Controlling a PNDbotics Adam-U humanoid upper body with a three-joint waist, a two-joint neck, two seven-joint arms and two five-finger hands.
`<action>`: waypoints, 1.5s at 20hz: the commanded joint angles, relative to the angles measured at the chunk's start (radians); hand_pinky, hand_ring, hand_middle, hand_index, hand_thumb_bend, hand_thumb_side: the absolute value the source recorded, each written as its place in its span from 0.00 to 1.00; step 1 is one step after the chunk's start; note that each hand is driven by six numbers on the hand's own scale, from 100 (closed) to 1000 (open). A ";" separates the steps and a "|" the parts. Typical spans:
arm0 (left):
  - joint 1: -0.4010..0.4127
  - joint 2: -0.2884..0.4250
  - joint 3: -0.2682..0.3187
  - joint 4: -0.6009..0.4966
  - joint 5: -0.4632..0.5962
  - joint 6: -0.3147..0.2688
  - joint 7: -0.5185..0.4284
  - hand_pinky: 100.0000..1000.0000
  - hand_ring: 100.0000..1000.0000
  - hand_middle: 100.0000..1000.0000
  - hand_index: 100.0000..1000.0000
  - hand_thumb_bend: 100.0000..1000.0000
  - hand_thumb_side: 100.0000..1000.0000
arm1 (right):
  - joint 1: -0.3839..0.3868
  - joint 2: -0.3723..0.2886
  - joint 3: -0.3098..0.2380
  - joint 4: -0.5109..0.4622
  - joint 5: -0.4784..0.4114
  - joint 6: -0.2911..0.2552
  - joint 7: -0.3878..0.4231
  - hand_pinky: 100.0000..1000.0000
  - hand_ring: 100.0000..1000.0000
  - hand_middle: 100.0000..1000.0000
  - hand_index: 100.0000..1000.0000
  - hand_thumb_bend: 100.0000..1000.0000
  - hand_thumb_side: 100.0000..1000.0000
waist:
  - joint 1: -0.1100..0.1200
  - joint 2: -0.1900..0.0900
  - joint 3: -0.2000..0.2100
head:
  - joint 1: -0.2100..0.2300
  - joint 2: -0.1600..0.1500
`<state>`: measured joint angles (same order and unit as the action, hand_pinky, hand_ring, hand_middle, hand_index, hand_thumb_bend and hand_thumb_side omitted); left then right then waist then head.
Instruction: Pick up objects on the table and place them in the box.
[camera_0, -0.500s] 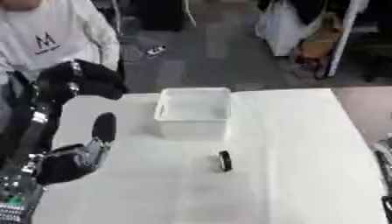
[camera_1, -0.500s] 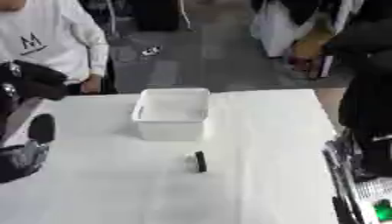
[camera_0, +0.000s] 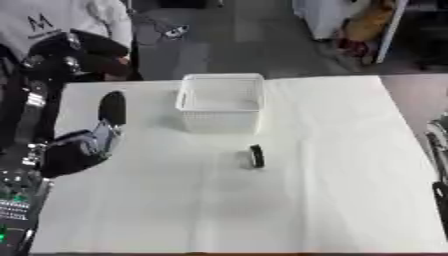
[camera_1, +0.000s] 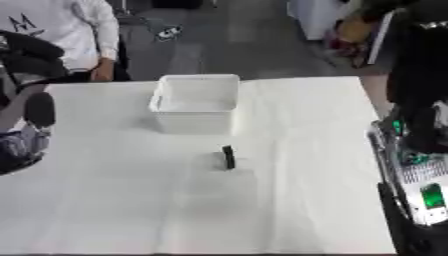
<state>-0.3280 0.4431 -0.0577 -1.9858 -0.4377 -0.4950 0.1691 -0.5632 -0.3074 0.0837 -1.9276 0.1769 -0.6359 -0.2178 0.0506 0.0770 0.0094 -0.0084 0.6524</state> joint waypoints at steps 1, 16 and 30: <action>-0.004 0.025 0.014 -0.014 -0.009 0.010 0.009 0.53 0.45 0.62 0.63 0.12 0.51 | -0.022 -0.023 -0.010 0.020 0.065 0.110 -0.008 0.27 0.42 0.46 0.59 0.00 0.82 | -0.004 -0.017 0.004 | 0.000 0.007; -0.004 0.035 0.011 -0.014 -0.019 0.025 0.009 0.53 0.45 0.62 0.63 0.13 0.51 | -0.092 0.058 0.038 0.260 0.447 0.347 0.154 0.30 0.47 0.54 0.71 0.00 0.96 | -0.007 -0.032 0.005 | -0.009 0.022; 0.006 0.034 0.009 -0.014 -0.016 0.022 0.002 0.52 0.45 0.62 0.63 0.12 0.51 | -0.077 0.240 0.070 0.492 0.675 0.313 0.216 0.36 0.50 0.58 0.73 0.00 0.96 | 0.000 -0.035 -0.004 | -0.015 0.039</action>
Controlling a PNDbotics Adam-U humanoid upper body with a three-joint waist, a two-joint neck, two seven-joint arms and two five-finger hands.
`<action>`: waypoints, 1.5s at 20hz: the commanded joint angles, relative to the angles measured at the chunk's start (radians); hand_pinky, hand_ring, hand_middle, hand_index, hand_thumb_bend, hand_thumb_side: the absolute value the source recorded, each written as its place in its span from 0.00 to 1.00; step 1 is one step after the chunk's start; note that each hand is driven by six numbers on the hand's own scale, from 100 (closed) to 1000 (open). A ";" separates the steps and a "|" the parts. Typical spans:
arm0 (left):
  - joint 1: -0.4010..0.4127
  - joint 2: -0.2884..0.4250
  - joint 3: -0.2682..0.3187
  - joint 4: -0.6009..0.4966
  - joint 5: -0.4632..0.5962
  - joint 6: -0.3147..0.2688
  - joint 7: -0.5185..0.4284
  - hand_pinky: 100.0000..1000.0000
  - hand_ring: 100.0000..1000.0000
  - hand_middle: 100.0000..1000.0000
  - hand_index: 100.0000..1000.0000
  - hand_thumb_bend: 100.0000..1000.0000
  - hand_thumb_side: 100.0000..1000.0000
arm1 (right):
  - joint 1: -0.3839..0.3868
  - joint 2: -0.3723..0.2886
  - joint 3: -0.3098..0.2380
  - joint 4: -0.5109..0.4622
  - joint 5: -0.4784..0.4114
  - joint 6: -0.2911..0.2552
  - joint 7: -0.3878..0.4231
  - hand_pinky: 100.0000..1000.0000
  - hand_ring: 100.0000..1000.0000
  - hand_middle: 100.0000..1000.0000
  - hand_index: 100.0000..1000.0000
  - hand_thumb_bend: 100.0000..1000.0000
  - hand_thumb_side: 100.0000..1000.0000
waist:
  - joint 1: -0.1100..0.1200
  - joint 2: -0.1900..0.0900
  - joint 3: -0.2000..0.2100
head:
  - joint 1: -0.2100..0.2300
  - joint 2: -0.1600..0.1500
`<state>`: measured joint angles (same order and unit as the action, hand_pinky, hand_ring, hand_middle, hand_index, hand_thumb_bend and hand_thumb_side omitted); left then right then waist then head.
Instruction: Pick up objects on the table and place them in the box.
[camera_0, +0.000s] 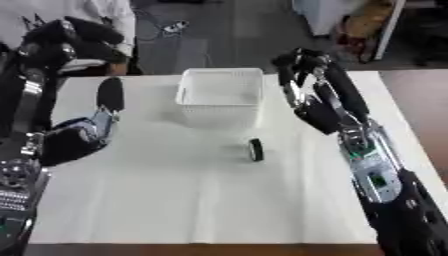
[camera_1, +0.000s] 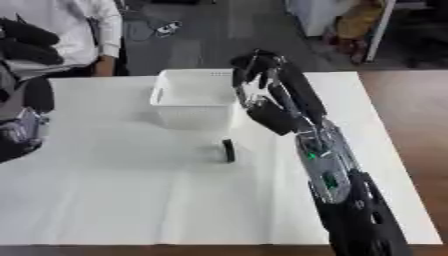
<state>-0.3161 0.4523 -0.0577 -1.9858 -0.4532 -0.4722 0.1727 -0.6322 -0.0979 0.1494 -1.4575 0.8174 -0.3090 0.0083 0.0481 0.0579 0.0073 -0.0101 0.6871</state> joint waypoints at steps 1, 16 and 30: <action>-0.006 0.026 0.010 -0.014 0.000 -0.002 -0.002 0.52 0.45 0.62 0.63 0.12 0.51 | -0.004 0.044 0.004 0.036 0.051 -0.018 -0.019 0.36 0.50 0.58 0.73 0.00 0.90 | 0.003 -0.016 -0.003 | -0.014 0.005; 0.000 0.027 0.011 -0.014 0.001 -0.005 -0.003 0.52 0.45 0.62 0.63 0.12 0.51 | 0.014 0.183 -0.010 0.223 0.294 -0.055 -0.095 0.38 0.52 0.61 0.76 0.00 0.87 | 0.007 -0.019 -0.003 | -0.024 0.007; 0.007 0.027 0.013 -0.014 0.002 -0.004 -0.006 0.52 0.44 0.62 0.63 0.12 0.51 | 0.024 0.245 -0.055 0.296 0.495 -0.008 -0.172 0.45 0.58 0.69 0.82 0.10 0.77 | 0.003 -0.019 0.000 | -0.031 0.004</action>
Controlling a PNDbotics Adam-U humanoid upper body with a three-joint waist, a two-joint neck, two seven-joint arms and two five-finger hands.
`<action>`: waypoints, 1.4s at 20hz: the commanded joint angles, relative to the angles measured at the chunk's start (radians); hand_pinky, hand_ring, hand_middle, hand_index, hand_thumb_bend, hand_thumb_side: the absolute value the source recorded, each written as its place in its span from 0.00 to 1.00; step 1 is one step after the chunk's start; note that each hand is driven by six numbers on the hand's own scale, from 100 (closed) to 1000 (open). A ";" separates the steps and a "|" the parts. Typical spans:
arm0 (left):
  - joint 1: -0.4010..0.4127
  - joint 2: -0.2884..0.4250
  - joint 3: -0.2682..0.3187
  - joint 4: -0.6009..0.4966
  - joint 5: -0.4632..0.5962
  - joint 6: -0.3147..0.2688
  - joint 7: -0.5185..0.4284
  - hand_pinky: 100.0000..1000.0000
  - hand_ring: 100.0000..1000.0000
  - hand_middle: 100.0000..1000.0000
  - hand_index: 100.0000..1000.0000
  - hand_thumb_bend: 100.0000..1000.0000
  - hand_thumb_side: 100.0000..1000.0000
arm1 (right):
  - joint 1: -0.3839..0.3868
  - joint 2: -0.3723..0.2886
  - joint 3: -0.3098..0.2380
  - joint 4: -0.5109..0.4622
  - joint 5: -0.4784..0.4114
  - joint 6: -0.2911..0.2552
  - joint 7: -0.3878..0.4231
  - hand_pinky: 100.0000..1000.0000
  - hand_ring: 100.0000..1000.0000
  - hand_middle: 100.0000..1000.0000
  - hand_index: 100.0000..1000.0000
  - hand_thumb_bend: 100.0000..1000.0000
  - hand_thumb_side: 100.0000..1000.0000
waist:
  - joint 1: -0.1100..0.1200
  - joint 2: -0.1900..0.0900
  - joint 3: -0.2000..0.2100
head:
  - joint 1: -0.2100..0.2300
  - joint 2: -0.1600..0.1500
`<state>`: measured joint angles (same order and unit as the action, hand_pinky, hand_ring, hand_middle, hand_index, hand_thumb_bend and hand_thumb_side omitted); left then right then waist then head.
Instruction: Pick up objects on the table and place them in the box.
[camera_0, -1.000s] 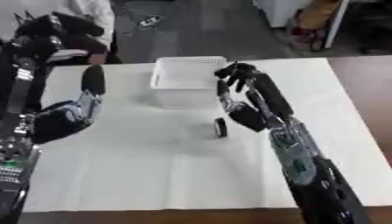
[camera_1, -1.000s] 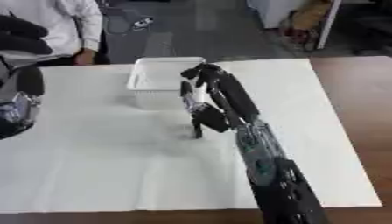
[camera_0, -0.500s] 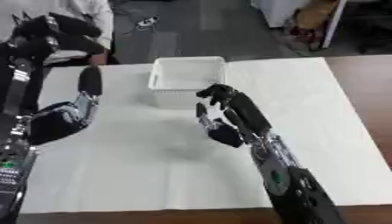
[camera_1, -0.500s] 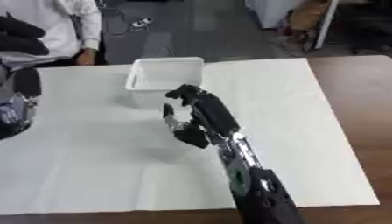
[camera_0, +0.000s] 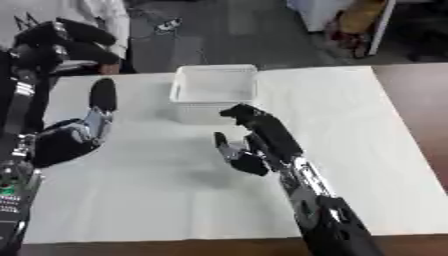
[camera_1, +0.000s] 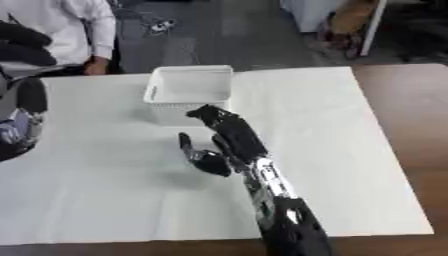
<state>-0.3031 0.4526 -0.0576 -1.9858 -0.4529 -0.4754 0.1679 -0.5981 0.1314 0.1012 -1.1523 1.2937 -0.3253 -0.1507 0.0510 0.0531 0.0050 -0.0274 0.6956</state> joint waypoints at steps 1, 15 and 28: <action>-0.006 0.027 0.013 -0.014 0.001 -0.001 -0.001 0.52 0.44 0.62 0.63 0.12 0.51 | -0.009 0.016 -0.011 -0.007 0.022 0.013 -0.014 0.45 0.58 0.69 0.82 0.10 0.78 | -0.001 -0.015 0.002 | -0.014 -0.007; 0.009 0.030 0.009 -0.014 0.005 0.002 -0.011 0.52 0.44 0.62 0.63 0.12 0.52 | 0.023 0.023 -0.083 0.030 0.097 0.114 0.047 0.47 0.63 0.72 0.80 0.09 0.80 | -0.013 -0.042 -0.006 | -0.018 -0.047; 0.029 0.035 0.003 -0.014 0.014 0.001 -0.028 0.53 0.45 0.62 0.63 0.12 0.51 | 0.008 0.010 -0.121 0.071 0.214 0.168 0.142 0.55 0.70 0.76 0.83 0.12 0.85 | -0.023 -0.076 -0.007 | -0.003 -0.027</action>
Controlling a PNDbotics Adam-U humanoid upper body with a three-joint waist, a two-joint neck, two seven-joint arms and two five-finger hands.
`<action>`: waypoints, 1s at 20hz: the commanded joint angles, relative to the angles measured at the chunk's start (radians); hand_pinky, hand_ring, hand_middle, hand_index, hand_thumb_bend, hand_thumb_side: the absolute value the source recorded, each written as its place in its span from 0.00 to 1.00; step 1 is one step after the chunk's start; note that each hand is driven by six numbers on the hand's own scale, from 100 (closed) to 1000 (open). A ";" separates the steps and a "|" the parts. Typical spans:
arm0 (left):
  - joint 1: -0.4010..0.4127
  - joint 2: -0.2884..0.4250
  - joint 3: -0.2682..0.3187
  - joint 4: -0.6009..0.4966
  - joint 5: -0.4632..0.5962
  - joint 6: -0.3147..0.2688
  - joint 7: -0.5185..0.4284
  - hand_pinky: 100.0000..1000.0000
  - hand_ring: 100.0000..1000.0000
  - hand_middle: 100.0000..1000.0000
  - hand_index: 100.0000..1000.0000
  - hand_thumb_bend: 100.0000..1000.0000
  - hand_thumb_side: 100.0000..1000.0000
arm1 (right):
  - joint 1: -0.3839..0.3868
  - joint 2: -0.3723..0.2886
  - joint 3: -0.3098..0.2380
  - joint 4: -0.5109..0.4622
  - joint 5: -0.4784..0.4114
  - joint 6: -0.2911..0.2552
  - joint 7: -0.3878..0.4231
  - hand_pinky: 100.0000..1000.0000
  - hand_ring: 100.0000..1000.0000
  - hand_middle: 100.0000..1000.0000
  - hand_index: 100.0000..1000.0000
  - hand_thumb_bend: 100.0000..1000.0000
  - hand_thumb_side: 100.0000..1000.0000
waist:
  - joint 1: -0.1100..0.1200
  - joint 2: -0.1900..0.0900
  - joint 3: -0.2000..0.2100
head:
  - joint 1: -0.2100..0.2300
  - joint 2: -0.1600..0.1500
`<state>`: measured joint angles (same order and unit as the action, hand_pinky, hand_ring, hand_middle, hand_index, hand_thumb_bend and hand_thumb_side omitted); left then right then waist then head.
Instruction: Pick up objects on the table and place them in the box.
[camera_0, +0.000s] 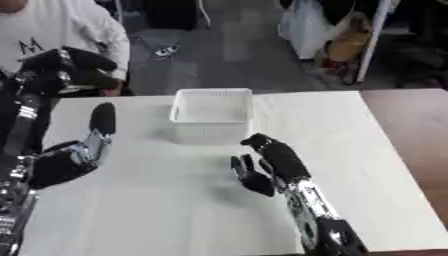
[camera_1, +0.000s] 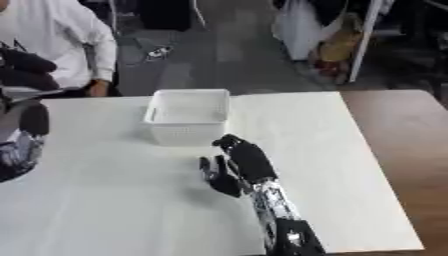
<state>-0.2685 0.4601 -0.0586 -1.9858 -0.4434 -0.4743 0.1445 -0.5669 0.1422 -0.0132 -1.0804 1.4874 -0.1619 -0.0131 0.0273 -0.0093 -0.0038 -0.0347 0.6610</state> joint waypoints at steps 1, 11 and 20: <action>-0.005 0.027 0.004 -0.014 0.005 0.000 -0.005 0.53 0.45 0.62 0.63 0.12 0.52 | -0.025 -0.003 -0.009 0.006 0.029 0.006 0.005 0.56 0.71 0.77 0.83 0.13 0.86 | 0.000 -0.015 0.002 | 0.005 0.008; 0.000 0.029 0.003 -0.014 0.008 0.000 -0.011 0.53 0.45 0.62 0.63 0.12 0.52 | -0.041 -0.005 -0.030 0.038 0.078 0.029 -0.003 0.62 0.84 0.97 0.82 0.16 0.78 | -0.004 -0.024 0.004 | 0.006 0.015; 0.002 0.030 0.004 -0.014 0.009 -0.001 -0.014 0.53 0.44 0.62 0.63 0.12 0.52 | -0.050 -0.001 -0.046 0.033 0.055 0.036 0.006 0.63 0.85 0.99 0.80 0.20 0.87 | -0.003 -0.025 0.004 | 0.006 0.019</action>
<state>-0.2596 0.4607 -0.0587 -1.9858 -0.4413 -0.4728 0.1329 -0.5902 0.1415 -0.0549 -1.0294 1.5495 -0.1279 -0.0096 0.0222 -0.0220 -0.0006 -0.0339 0.6773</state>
